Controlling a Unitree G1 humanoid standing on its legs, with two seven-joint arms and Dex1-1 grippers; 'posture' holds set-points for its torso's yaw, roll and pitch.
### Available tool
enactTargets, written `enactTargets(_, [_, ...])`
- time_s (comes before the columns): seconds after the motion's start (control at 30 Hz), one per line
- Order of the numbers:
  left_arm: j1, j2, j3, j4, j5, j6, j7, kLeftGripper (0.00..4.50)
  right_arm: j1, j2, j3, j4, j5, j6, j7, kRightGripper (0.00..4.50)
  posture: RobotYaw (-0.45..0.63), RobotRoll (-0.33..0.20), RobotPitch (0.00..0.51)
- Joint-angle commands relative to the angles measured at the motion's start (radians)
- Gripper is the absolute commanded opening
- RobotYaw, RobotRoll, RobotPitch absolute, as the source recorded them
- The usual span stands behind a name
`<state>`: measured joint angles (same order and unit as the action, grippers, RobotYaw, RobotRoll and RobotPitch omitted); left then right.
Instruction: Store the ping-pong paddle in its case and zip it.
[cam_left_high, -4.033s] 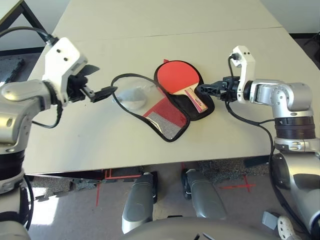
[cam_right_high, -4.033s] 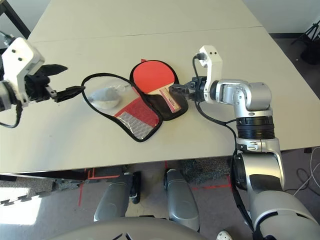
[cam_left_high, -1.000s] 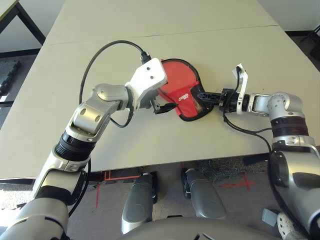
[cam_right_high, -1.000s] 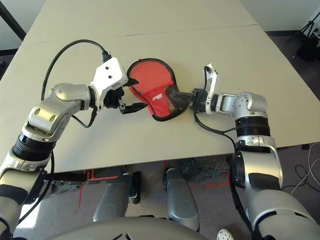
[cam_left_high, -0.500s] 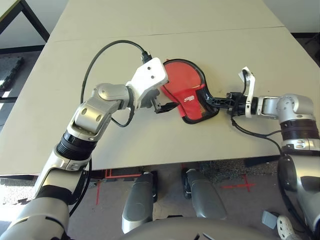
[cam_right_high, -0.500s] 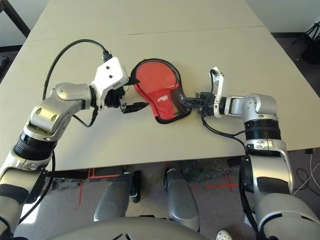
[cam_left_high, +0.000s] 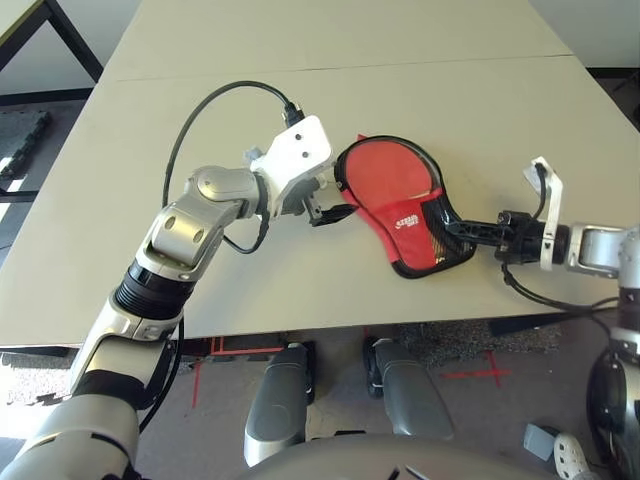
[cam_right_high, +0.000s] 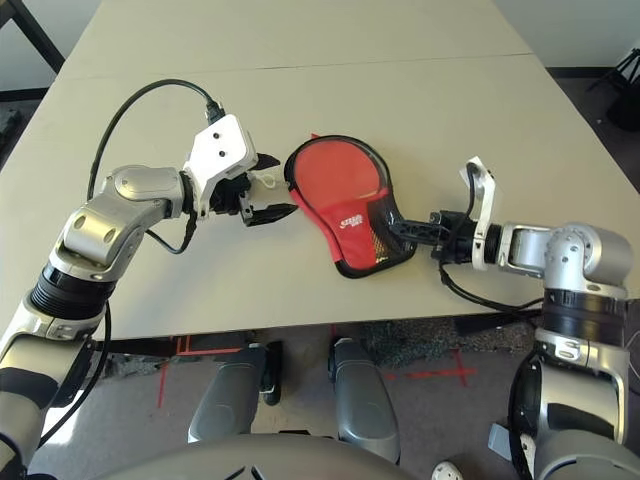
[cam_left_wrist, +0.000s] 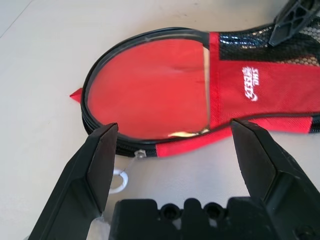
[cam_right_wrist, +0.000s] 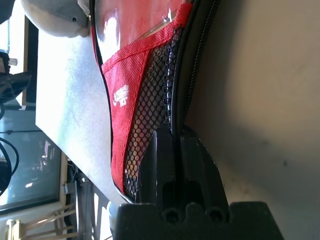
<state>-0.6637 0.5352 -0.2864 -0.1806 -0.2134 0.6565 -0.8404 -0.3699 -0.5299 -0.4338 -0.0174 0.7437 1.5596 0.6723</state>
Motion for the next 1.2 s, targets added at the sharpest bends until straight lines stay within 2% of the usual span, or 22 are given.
enactTargets(0.03, [-0.007,0.003,-0.011,0.009,0.014,-0.013,-0.012,4.5,0.044,0.038,-0.041,-0.074,0.043,0.053,-0.042,0.02,0.03,0.0,0.195])
enactTargets(0.17, [-0.008,0.002,-0.009,0.012,0.017,-0.017,-0.016,4.5,0.098,0.044,-0.053,-0.11,0.07,0.055,-0.067,0.02,0.02,0.0,0.196])
enactTargets(0.6, [0.001,-0.002,-0.006,0.012,0.023,-0.018,-0.015,4.5,0.117,-0.099,-0.078,-0.069,0.123,0.055,-0.063,0.02,0.02,0.0,0.2])
enactTargets(1.2, [0.007,0.0,-0.008,0.02,0.028,-0.026,-0.018,4.5,0.16,-0.148,-0.069,-0.081,0.167,0.055,-0.068,0.02,0.02,0.0,0.2])
